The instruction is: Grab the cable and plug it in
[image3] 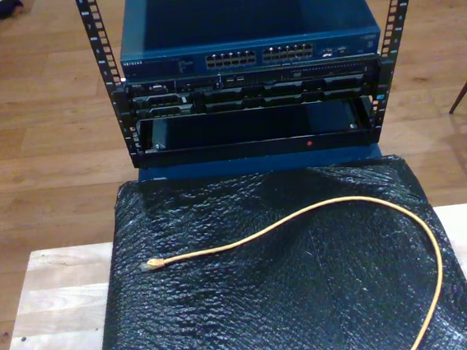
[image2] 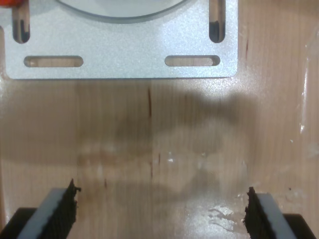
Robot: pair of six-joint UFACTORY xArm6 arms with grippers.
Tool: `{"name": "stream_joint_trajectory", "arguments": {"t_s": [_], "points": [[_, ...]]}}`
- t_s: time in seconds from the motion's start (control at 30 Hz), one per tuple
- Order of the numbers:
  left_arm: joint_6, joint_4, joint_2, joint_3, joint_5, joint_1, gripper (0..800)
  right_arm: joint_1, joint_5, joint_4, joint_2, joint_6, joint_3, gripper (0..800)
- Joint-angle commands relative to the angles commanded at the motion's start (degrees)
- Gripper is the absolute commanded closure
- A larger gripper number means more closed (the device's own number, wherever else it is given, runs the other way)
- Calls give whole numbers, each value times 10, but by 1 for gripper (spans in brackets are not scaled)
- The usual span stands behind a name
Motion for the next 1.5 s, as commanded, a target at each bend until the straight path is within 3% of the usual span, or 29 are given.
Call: {"name": "stream_joint_trajectory", "arguments": {"t_s": [0.2, 0.4, 0.7, 0.9, 1.13, 1.5], "points": [[0, 4, -2, -5, 11, -1, 0, 2, 12, 0, -37, 1, -11, 3], [1, 10, -2, -20, 36, -1, 0, 2, 95, 1, -49, 7, -73, 3], [1, 14, -2, -81, 130, -4, 0, 18, 139, 4, -40, 85, -160, 3], [-2, 11, 2, -120, 149, -15, 0, 84, 151, 18, -23, 142, -200, 3], [-59, -4, 2, -153, 186, -75, 0, 158, 184, 25, 23, 251, -267, 3], [-235, -71, 3, -201, 249, -249, 0, 304, 196, 55, 133, 441, -363, 3]]}}
